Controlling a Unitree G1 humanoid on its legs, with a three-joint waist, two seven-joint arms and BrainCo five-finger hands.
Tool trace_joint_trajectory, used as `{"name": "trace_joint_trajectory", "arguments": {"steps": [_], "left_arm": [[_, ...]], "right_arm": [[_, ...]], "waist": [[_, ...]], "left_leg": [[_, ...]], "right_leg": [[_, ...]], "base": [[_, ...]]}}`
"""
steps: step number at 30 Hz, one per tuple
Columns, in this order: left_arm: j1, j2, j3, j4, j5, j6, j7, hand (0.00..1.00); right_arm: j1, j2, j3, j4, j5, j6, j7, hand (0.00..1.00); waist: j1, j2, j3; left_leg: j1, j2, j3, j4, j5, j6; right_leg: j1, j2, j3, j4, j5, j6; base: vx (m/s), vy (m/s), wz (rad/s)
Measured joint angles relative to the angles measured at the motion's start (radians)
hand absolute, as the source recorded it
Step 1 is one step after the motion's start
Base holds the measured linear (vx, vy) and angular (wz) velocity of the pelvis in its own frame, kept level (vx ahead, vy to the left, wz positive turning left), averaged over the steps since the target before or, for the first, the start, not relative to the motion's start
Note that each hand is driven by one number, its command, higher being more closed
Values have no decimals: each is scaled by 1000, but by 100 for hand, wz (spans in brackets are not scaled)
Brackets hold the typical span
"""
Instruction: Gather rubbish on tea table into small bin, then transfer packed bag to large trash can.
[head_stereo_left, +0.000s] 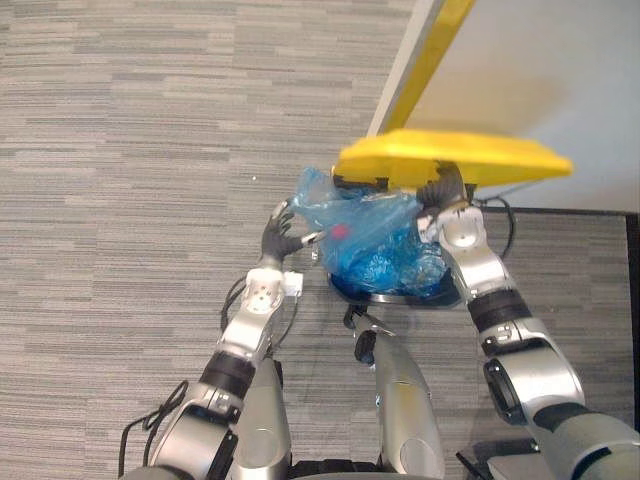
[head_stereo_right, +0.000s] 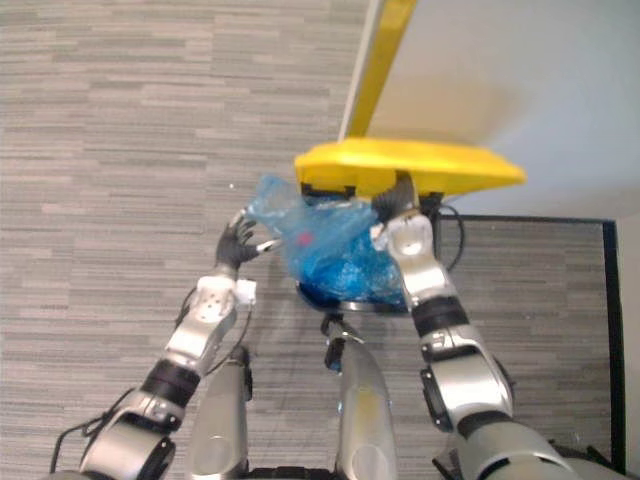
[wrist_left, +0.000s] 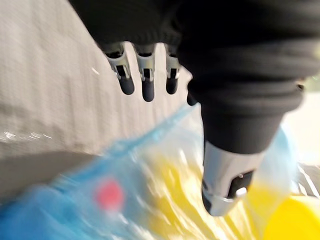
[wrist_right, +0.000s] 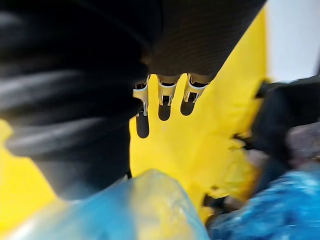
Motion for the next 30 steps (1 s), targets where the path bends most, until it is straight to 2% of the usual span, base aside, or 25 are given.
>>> {"name": "trace_joint_trajectory", "arguments": {"steps": [2,4,5,7,9,13,15,16,17,18,20,21,22,23,24,25,26,27,29,30], "left_arm": [[118,15,59,21,-18,0,-20,0],[161,17,89,53,-21,0,-30,0],[210,17,126,128,-31,1,-43,0],[249,11,162,222,-34,6,-54,0],[260,3,187,317,-28,12,-74,0],[264,-34,202,454,31,50,-82,0],[265,-58,203,467,56,57,-80,0],[261,-66,204,473,67,58,-81,0],[256,-83,210,479,83,57,-82,0],[255,-86,215,481,93,57,-79,0],[273,-92,223,489,123,60,-79,0],[278,-92,227,491,126,61,-78,0],[270,-101,242,493,133,69,-78,0],[266,-120,248,495,133,78,-77,0],[276,-148,266,501,132,81,-80,0],[271,-171,283,509,133,82,-77,0],[254,-179,281,535,134,83,-77,0],[254,-194,283,544,135,88,-77,0],[267,-210,293,572,138,90,-75,0],[267,-210,297,576,138,91,-75,0]], "right_arm": [[75,-1,-4,-1,-5,0,4,0],[111,1,-4,-2,-8,0,8,0],[163,11,-15,-7,-26,0,15,0],[210,33,-38,-14,-32,-2,19,0],[244,54,-43,-16,-33,-10,24,0],[359,148,-50,-26,-36,-23,41,0],[457,206,-49,-46,-44,-23,49,0],[496,225,-49,-53,-44,-24,54,0],[547,256,-50,-53,-44,-28,60,0],[603,276,-51,-46,-44,-30,63,0],[721,327,-84,27,-72,-34,75,0],[745,340,-96,62,-74,-33,77,0],[760,350,-140,113,-75,-33,81,0],[747,350,-172,144,-85,-35,78,0],[739,338,-210,175,-96,-32,72,0],[739,339,-241,208,-113,-29,61,0],[747,341,-280,259,-102,-21,57,0],[743,332,-297,274,-110,-15,49,0],[740,321,-326,312,-108,-9,37,0],[736,321,-338,323,-108,-7,35,0]], "waist": [[13,6,-9],[16,9,-14],[19,8,-44],[25,9,-73],[24,10,-76],[22,3,-96],[19,-8,-110],[16,-8,-112],[8,0,-127],[0,-7,-131],[-7,-33,-176],[-7,-60,-205],[-12,-57,-216],[-7,-31,-231],[0,-19,-256],[-15,-44,-266],[-20,-56,-275],[-20,-34,-288],[-21,-8,-326],[-21,-3,-331]], "left_leg": [[25,-3,-10,-13,1,0],[40,-3,-20,-19,2,-1],[42,-5,-29,-28,8,-1],[53,-8,-32,-35,10,-1],[89,-8,-32,-45,11,-1],[142,-9,-2,-51,9,1],[154,-14,27,-44,11,1],[166,-10,34,-53,22,7],[187,21,61,-98,54,3],[212,19,61,-116,65,3],[246,14,62,-133,73,-5],[240,10,65,-131,72,-7],[238,17,76,-139,73,-9],[235,45,85,-159,78,3],[237,81,125,-192,100,17],[247,52,147,-212,130,-25],[271,30,148,-236,147,-25],[278,40,145,-258,159,-18],[287,47,143,-320,192,32],[298,42,142,-343,201,45]], "right_leg": [[19,-5,-5,13,-15,7],[32,-6,-10,19,-23,12],[32,-15,-19,32,-36,17],[35,-22,-19,49,-49,19],[66,-23,-20,51,-54,22],[109,-10,5,21,-40,28],[117,-8,28,-10,-10,58],[141,1,26,-59,7,116],[118,-7,34,68,-8,90],[96,-23,75,289,-58,7],[153,-45,140,545,-115,9],[169,-40,161,524,-156,23],[194,-2,155,451,-172,26],[238,54,157,328,-178,32],[264,77,157,264,-211,0],[290,10,161,355,-291,-12],[347,23,179,260,-337,-7],[364,42,172,212,-307,-17],[381,69,171,115,-253,-22],[386,71,174,98,-246,-16]], "base": [[40,-13,10],[46,-16,13],[59,-23,20],[66,-17,12],[46,1,-1],[-4,25,-18],[-52,61,-38],[-83,43,-41],[-104,18,-26],[-77,-22,-14],[-30,-82,1],[-30,-139,-19],[-47,-89,-50],[-83,-106,-84],[-98,-115,-70],[-68,-164,-40],[-66,-161,-10],[-68,-89,-17],[-67,0,-20],[-54,36,-8]]}}
